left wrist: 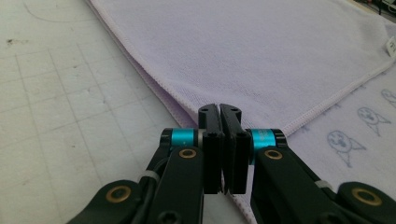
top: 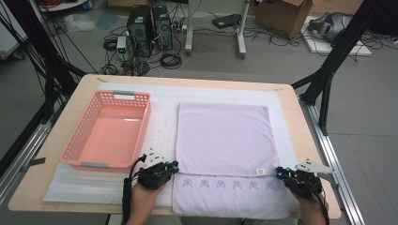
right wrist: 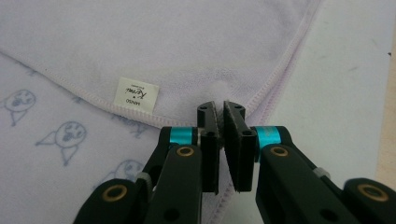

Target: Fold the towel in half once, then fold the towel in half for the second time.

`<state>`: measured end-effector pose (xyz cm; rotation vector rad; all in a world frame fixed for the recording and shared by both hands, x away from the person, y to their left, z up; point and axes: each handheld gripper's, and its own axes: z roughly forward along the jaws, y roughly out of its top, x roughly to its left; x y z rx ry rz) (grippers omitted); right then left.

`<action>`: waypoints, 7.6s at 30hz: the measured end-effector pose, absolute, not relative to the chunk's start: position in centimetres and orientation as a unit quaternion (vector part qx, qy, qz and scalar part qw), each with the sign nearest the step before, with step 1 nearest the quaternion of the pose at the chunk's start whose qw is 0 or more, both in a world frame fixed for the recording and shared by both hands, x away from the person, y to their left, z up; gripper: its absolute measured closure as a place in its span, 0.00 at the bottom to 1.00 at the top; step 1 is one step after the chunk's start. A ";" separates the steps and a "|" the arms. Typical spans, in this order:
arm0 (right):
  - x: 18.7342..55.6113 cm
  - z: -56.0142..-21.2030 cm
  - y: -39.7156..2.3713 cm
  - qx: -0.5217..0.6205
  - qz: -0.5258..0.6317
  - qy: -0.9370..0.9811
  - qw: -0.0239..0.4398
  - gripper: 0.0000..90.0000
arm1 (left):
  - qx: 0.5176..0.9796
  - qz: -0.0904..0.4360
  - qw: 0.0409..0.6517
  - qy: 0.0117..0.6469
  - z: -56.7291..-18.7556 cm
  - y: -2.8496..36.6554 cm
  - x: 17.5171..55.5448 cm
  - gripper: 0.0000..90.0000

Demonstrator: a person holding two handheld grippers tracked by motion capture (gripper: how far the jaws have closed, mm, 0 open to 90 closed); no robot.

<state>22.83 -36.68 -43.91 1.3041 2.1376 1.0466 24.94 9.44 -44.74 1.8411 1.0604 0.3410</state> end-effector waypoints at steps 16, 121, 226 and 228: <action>20.1 -43.3 -38.4 0.482 0.403 0.753 0.198 0.95 | 0.738 0.108 0.506 0.434 -43.6 10.1 22.1 0.98; 30.3 -44.4 -38.0 0.521 0.356 0.746 0.211 0.97 | 0.745 0.163 0.409 0.500 -44.8 7.6 32.4 0.96; 37.9 -43.2 -39.4 0.529 0.392 0.735 0.164 0.39 | 0.701 0.172 0.452 0.524 -45.2 7.6 39.9 0.37; 38.7 -43.5 -39.3 0.535 0.386 0.733 0.166 0.42 | 0.711 0.180 0.444 0.514 -45.0 7.3 40.3 0.40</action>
